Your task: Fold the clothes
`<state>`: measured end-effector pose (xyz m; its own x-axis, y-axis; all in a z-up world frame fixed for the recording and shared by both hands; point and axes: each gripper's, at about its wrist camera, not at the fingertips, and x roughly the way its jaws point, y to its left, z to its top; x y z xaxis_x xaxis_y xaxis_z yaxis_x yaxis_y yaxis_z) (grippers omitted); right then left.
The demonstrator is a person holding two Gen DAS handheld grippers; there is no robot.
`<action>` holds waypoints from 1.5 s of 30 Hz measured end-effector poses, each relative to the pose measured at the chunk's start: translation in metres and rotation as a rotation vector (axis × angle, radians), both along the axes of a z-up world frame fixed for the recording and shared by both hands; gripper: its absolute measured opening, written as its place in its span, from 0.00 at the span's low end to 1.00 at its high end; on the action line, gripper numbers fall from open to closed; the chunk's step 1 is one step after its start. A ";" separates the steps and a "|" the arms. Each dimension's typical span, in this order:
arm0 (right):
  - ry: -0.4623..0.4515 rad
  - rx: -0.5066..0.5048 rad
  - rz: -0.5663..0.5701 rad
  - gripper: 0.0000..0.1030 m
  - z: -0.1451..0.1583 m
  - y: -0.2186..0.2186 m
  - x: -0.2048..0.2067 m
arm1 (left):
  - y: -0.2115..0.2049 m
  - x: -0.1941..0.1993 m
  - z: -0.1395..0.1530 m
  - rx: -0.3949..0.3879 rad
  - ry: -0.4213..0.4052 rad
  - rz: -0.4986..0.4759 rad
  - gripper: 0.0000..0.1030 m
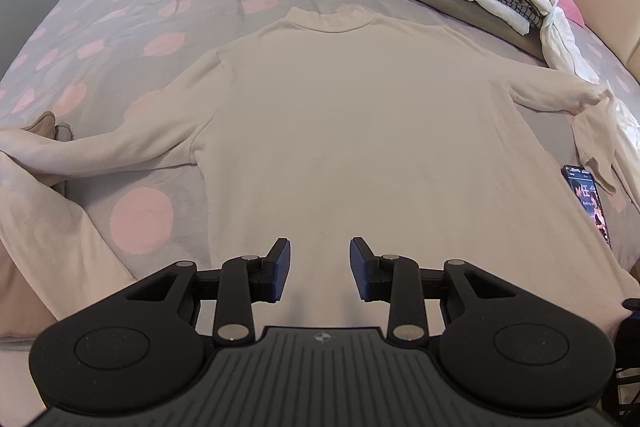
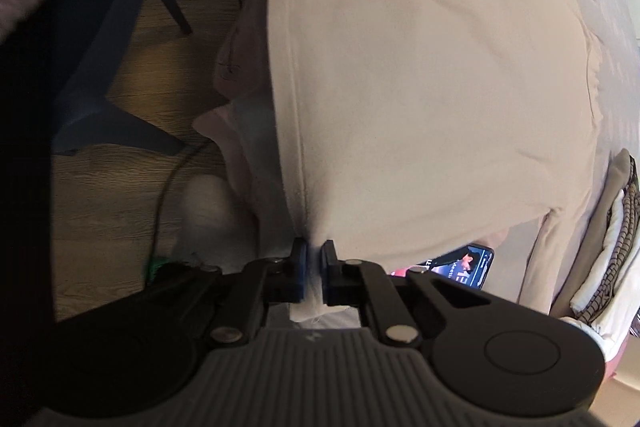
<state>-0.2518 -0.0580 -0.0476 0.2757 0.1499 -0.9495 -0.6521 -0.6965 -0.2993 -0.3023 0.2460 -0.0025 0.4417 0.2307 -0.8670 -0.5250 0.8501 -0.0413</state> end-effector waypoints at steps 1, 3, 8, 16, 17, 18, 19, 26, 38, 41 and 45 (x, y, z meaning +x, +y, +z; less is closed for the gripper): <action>0.011 -0.010 0.003 0.08 0.002 0.000 -0.001 | 0.000 0.000 0.000 0.000 -0.001 0.000 0.30; 0.004 -0.019 -0.013 0.08 -0.004 0.000 0.001 | -0.001 -0.001 0.002 0.000 -0.005 -0.001 0.30; 0.000 -0.015 -0.080 0.09 -0.020 0.006 0.008 | -0.002 -0.002 0.003 -0.001 -0.011 0.002 0.30; 0.109 0.090 -0.209 0.24 0.009 0.011 0.023 | 0.002 0.000 -0.001 -0.009 0.007 0.009 0.30; 0.117 0.113 -0.238 0.25 0.015 0.012 0.029 | 0.003 0.000 -0.001 -0.010 0.006 0.007 0.30; 0.125 0.137 -0.267 0.25 0.020 0.013 0.036 | 0.003 0.000 0.000 -0.010 0.006 0.006 0.31; 0.131 0.162 -0.300 0.25 0.026 0.014 0.043 | 0.003 0.001 0.000 -0.010 0.007 0.005 0.32; 0.133 0.333 -0.648 0.25 0.052 0.024 0.121 | 0.000 0.008 0.002 -0.012 0.010 0.002 0.35; 0.234 0.563 -1.195 0.30 0.042 0.037 0.224 | 0.008 0.040 0.007 -0.013 0.028 -0.018 0.35; 0.285 0.576 -1.301 0.35 0.025 0.048 0.243 | 0.010 0.050 0.000 -0.023 0.037 -0.023 0.35; 0.340 0.557 -1.411 0.36 -0.002 0.059 0.263 | 0.009 0.061 -0.011 -0.029 0.061 -0.037 0.35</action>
<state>0.0113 0.0013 -0.0501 0.2833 0.3062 -0.9088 -0.7481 0.6635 -0.0097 -0.2417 0.2547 -0.0140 0.3961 0.1890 -0.8986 -0.4952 0.8680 -0.0357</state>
